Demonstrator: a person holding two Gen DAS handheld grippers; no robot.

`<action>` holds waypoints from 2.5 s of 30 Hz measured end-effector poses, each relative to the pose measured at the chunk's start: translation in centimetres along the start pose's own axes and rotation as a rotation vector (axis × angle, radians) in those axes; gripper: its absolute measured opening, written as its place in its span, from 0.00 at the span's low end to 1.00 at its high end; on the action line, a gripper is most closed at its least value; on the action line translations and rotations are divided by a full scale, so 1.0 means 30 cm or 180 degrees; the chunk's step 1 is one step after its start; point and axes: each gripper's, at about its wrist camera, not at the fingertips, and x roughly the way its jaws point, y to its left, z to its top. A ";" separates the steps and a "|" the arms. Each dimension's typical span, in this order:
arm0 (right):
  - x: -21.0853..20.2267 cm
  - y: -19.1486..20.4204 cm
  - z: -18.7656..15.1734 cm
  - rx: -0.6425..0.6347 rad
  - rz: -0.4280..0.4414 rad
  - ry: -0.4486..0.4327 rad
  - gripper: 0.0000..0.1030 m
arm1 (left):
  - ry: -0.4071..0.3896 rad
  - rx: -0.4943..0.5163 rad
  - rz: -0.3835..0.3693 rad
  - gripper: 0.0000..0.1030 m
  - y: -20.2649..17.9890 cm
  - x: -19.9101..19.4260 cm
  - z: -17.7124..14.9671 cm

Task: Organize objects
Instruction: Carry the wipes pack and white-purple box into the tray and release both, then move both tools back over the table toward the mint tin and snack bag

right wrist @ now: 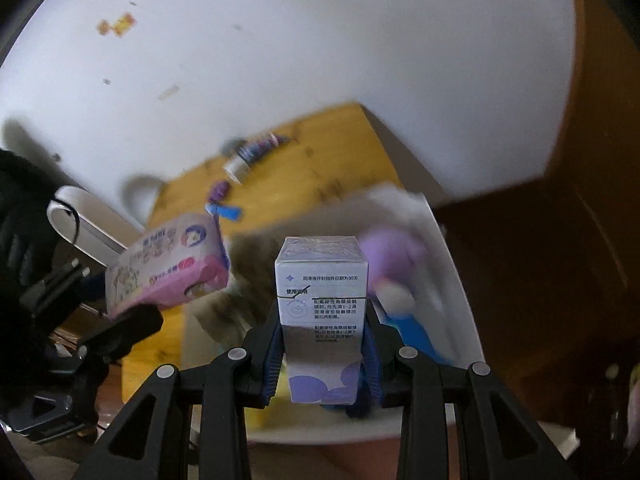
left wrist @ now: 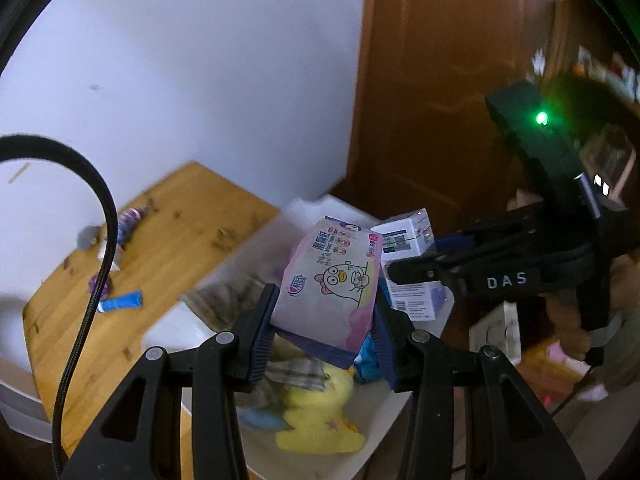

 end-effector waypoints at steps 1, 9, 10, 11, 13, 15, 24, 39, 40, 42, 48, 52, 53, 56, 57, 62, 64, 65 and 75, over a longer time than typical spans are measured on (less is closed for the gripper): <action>0.020 -0.018 -0.020 0.0033 -0.0009 0.0065 0.34 | 0.0079 0.0036 0.0009 0.46 -0.018 0.025 -0.021; 0.107 -0.083 -0.091 0.0103 -0.0096 0.0306 0.37 | 0.0682 0.0095 0.0173 0.48 -0.029 0.199 -0.097; 0.112 -0.081 -0.092 0.0085 -0.0071 0.0309 0.38 | 0.0718 0.0102 0.0178 0.47 -0.044 0.198 -0.107; 0.113 -0.078 -0.093 0.0074 -0.0057 0.0309 0.42 | 0.0753 0.0110 0.0200 0.47 -0.050 0.202 -0.114; 0.117 -0.072 -0.090 0.0055 -0.0049 0.0284 0.57 | 0.0801 0.0135 0.0225 0.48 -0.074 0.202 -0.128; 0.113 -0.067 -0.083 0.0057 -0.0024 0.0210 0.65 | 0.0837 0.0110 0.0219 0.48 -0.081 0.205 -0.132; 0.113 -0.059 -0.063 0.0077 0.0056 0.0134 0.65 | 0.0792 -0.0148 0.0175 0.59 -0.020 0.179 -0.105; 0.112 -0.020 -0.048 0.0013 0.0096 0.0095 0.65 | 0.0683 -0.0370 0.0103 0.59 0.030 0.138 -0.112; 0.113 -0.015 -0.047 0.0005 0.0096 0.0098 0.65 | 0.0673 -0.0378 0.0104 0.59 0.034 0.134 -0.114; 0.113 -0.001 -0.043 -0.0019 0.0098 0.0099 0.65 | 0.0641 -0.0394 0.0101 0.59 0.042 0.124 -0.115; 0.110 0.041 -0.024 -0.0106 0.0076 0.0092 0.65 | 0.0567 -0.0501 0.0097 0.59 0.088 0.088 -0.125; 0.113 0.073 -0.011 -0.0159 0.0071 0.0101 0.65 | 0.0524 -0.0571 0.0111 0.59 0.123 0.068 -0.136; 0.114 0.084 -0.006 -0.0179 0.0071 0.0099 0.65 | 0.0514 -0.0594 0.0122 0.59 0.132 0.062 -0.138; 0.116 0.114 0.004 -0.0232 0.0073 0.0096 0.65 | 0.0473 -0.0668 0.0155 0.59 0.162 0.035 -0.146; 0.117 0.124 0.008 -0.0246 0.0084 0.0092 0.65 | 0.0455 -0.0686 0.0166 0.59 0.171 0.026 -0.148; 0.126 0.188 0.031 -0.0355 0.0121 0.0115 0.65 | 0.0348 -0.0829 0.0249 0.59 0.231 -0.033 -0.182; 0.136 0.217 0.040 -0.0406 0.0120 0.0137 0.65 | 0.0324 -0.0897 0.0288 0.59 0.259 -0.052 -0.200; 0.141 0.234 0.047 -0.0434 0.0123 0.0146 0.65 | 0.0305 -0.0948 0.0323 0.59 0.284 -0.067 -0.213; 0.164 0.396 0.160 -0.0656 0.0151 0.0147 0.65 | 0.0117 -0.1263 0.0784 0.60 0.535 -0.195 -0.252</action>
